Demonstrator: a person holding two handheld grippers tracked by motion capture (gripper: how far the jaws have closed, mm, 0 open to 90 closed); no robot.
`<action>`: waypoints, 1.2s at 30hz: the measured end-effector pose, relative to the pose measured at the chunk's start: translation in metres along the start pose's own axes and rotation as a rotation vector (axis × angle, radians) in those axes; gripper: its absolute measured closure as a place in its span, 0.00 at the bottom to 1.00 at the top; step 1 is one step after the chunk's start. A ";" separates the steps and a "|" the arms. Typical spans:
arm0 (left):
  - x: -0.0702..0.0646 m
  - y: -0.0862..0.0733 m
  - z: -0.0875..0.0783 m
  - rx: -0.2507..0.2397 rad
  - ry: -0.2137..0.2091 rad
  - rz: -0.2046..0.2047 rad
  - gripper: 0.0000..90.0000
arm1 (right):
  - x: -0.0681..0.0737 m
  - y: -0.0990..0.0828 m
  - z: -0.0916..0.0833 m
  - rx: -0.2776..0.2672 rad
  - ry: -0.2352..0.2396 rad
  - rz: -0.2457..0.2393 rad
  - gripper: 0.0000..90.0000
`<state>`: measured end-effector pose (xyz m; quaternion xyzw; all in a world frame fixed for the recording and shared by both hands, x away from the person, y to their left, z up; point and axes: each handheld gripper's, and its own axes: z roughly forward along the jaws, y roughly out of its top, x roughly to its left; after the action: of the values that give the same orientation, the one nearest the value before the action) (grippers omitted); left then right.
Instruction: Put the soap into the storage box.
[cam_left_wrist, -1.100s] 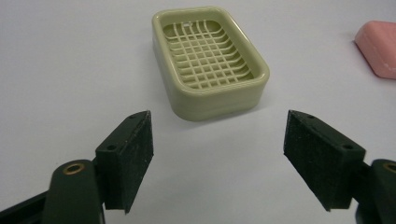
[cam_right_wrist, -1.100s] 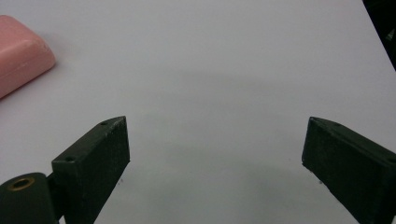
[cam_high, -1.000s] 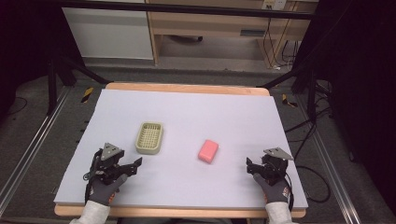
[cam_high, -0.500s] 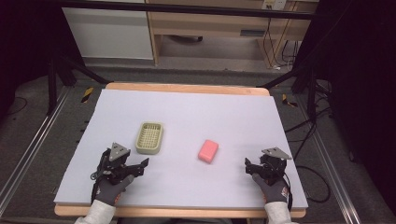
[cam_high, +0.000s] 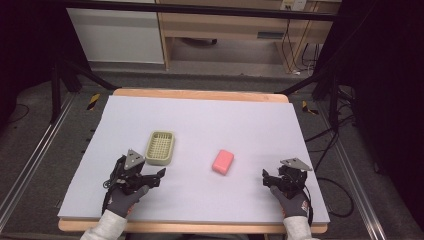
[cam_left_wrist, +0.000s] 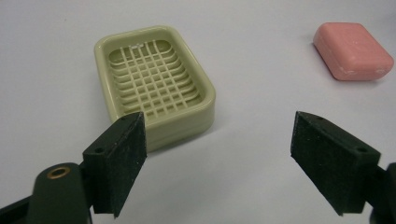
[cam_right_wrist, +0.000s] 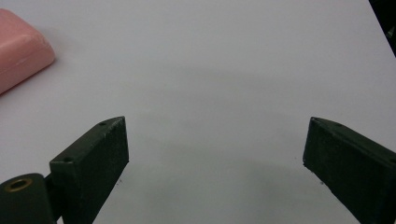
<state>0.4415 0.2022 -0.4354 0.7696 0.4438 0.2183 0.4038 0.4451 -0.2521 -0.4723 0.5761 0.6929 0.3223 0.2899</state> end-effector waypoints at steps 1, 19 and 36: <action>0.000 0.002 0.000 0.000 -0.004 0.003 0.20 | 0.000 0.000 0.000 -0.001 -0.001 0.000 0.08; -0.020 0.035 0.006 -0.034 -0.045 0.034 0.19 | 0.000 0.000 0.000 0.002 0.000 0.001 0.08; -0.043 0.055 0.022 -0.028 -0.076 0.072 0.19 | 0.000 0.001 0.000 0.002 0.004 0.003 0.08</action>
<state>0.4628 0.1401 -0.4020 0.7869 0.3972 0.2096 0.4232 0.4458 -0.2517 -0.4717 0.5767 0.6930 0.3233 0.2875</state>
